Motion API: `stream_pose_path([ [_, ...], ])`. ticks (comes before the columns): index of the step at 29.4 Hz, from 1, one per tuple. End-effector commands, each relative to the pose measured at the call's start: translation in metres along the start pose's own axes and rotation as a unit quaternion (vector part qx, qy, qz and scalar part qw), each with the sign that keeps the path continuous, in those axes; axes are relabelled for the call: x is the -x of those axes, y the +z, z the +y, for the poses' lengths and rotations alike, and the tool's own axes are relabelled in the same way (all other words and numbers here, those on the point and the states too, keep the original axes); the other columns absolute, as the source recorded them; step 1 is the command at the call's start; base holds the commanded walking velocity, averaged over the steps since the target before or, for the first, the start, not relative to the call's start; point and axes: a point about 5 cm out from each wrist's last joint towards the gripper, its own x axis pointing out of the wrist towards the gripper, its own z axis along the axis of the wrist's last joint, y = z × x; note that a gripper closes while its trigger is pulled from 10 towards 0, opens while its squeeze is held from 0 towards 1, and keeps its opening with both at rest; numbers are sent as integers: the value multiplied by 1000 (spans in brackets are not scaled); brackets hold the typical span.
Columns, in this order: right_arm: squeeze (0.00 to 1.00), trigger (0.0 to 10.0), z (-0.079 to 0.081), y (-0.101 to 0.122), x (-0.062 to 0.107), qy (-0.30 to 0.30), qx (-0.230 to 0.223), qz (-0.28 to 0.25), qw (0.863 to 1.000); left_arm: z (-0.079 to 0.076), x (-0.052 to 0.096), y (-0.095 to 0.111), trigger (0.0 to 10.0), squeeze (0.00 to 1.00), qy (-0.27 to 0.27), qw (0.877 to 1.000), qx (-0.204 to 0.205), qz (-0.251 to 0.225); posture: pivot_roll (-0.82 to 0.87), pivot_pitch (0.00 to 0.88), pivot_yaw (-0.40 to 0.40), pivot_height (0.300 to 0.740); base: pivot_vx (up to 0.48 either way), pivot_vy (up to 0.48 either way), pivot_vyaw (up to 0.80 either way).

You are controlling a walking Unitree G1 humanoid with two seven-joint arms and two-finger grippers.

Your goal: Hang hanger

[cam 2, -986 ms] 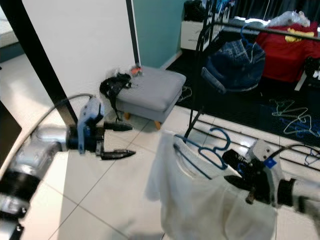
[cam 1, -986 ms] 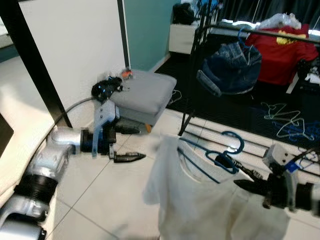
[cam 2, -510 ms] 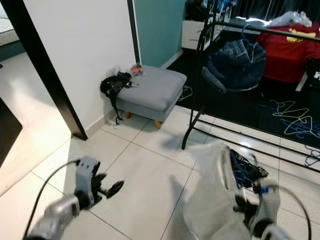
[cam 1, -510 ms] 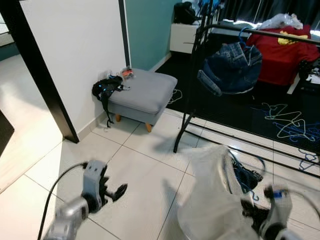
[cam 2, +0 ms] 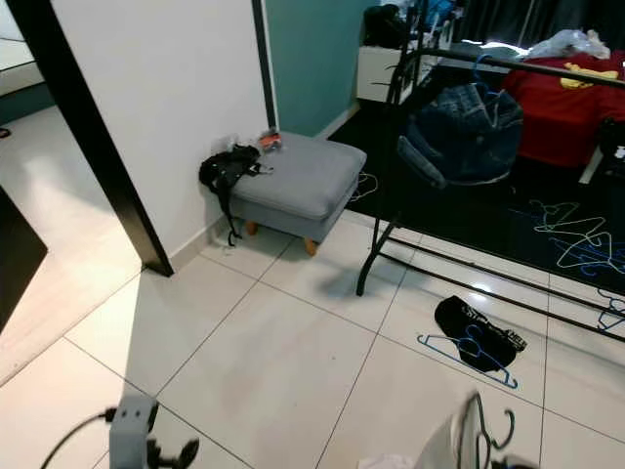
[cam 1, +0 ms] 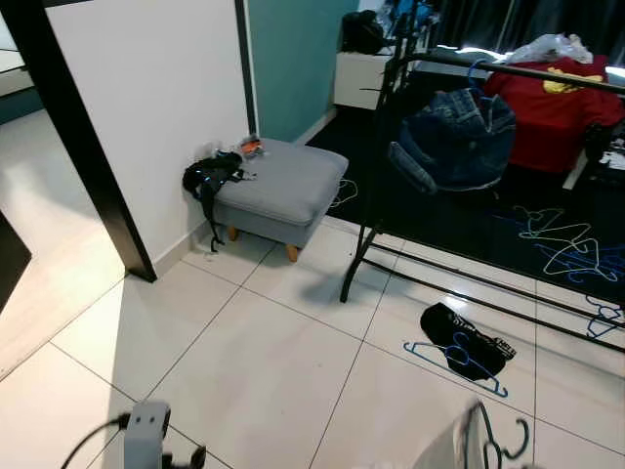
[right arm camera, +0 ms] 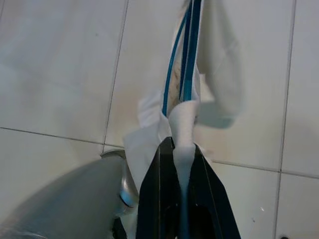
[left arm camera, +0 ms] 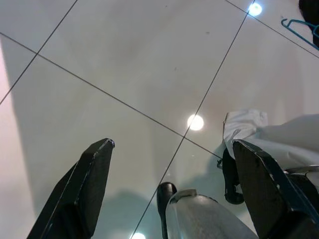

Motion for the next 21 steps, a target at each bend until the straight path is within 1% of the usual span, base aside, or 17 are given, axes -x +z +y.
stream_pose_path([
  [1,0,10000,-9,2,3,-11,-8,-18,1000,-1,1,-3,10000,0,-2,1000,5,-2,73,58,0,740,0,0,0],
  [3,0,10000,-9,2,3,-11,-8,-18,1000,-1,1,-3,10000,0,-2,1000,5,-2,73,58,0,740,0,0,0],
  [4,0,10000,-12,1,4,-19,-18,-21,999,-1,2,-5,10000,0,-10,1000,17,1,78,52,-1,740,0,0,0],
  [5,0,10000,-13,0,4,-23,-28,-25,999,-2,2,-7,10000,0,-16,999,38,3,79,43,-1,740,0,0,0],
  [6,0,10000,-10,0,3,-26,-44,-33,998,-2,1,-10,10000,0,-22,998,67,4,77,32,-2,740,0,0,0],
  [7,0,10000,-10,0,3,-26,-44,-33,998,-2,1,-10,10000,0,-22,998,67,4,77,32,-2,740,0,0,0],
  [8,0,10000,-8,0,1,-28,-64,-41,997,-2,1,-11,10000,0,-27,997,78,3,78,29,-2,740,0,0,0],
  [9,0,10000,-7,-1,1,-28,-80,-46,995,-2,1,-11,10000,0,-30,996,82,4,77,24,-2,740,0,0,0],
  [10,0,10000,-7,-1,1,-28,-80,-46,995,-2,1,-11,10000,0,-30,996,82,4,77,24,-2,740,0,0,0],
  [12,0,10000,-9,0,0,-30,-98,-51,993,-1,0,-10,10000,0,-33,996,79,5,58,10,5,740,0,0,0],
  [14,0,10000,-10,0,-1,-30,-99,-52,993,-1,0,-9,10000,0,-34,996,79,5,58,10,5,740,0,0,0],
  [15,0,10000,-9,-3,1,-39,-108,-63,991,3,1,-8,10000,0,-29,996,82,2,47,0,14,740,0,0,0],
  [16,0,10000,-9,-3,1,-39,-108,-63,991,3,1,-8,10000,0,-29,996,82,2,47,0,14,740,0,0,0],
  [17,0,10000,-9,-5,3,-47,-118,-71,989,5,2,-8,10000,0,-28,996,81,2,48,0,17,740,0,0,0],
  [21,0,10000,-9,-5,3,-51,-121,-74,989,7,2,-8,10000,0,-27,996,81,3,42,0,28,740,0,0,0],
])
